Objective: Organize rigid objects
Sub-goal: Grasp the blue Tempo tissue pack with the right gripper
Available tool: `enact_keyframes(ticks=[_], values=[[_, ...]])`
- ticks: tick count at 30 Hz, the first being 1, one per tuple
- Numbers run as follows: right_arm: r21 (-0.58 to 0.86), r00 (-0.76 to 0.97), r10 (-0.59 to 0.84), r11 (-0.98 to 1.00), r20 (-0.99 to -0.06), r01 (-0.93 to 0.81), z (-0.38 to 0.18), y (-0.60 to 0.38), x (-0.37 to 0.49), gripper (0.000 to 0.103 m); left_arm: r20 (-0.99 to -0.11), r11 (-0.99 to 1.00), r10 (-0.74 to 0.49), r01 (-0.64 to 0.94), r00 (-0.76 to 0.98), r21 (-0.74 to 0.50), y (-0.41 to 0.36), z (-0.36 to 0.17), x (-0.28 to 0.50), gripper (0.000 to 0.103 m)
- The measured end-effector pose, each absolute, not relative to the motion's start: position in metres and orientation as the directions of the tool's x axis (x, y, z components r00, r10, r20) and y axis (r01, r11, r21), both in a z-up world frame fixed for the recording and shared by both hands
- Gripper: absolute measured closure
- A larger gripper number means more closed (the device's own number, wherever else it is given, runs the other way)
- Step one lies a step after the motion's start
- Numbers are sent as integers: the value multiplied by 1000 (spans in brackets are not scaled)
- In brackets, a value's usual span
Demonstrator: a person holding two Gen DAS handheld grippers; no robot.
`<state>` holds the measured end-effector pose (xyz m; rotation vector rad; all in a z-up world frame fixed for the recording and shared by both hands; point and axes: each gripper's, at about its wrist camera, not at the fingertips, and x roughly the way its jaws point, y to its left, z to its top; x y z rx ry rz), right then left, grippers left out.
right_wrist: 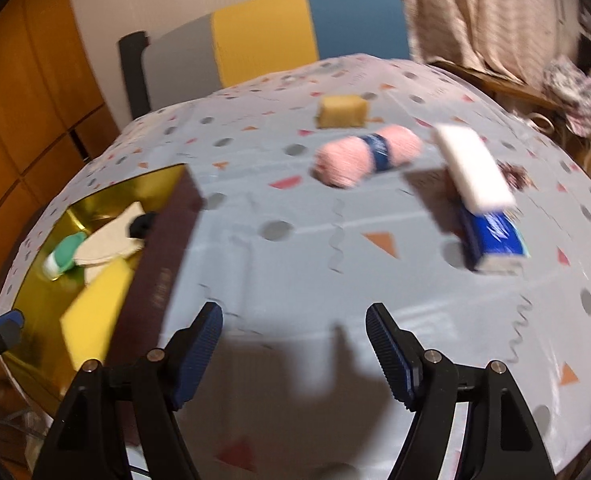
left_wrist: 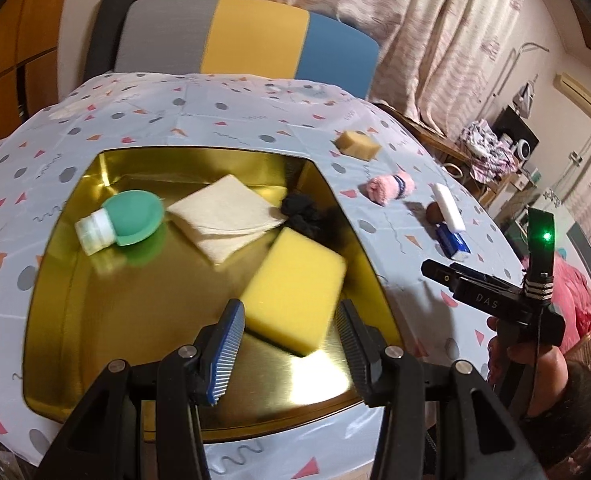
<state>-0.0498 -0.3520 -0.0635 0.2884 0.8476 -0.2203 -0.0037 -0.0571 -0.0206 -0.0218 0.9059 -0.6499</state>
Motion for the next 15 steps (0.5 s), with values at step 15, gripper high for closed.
enact_keyframes(ticks=[15], values=[[136, 630, -277, 840, -725, 525, -64, -481, -82, 15, -734, 777, -542, 577, 410, -252, -110, -12, -14, 55]])
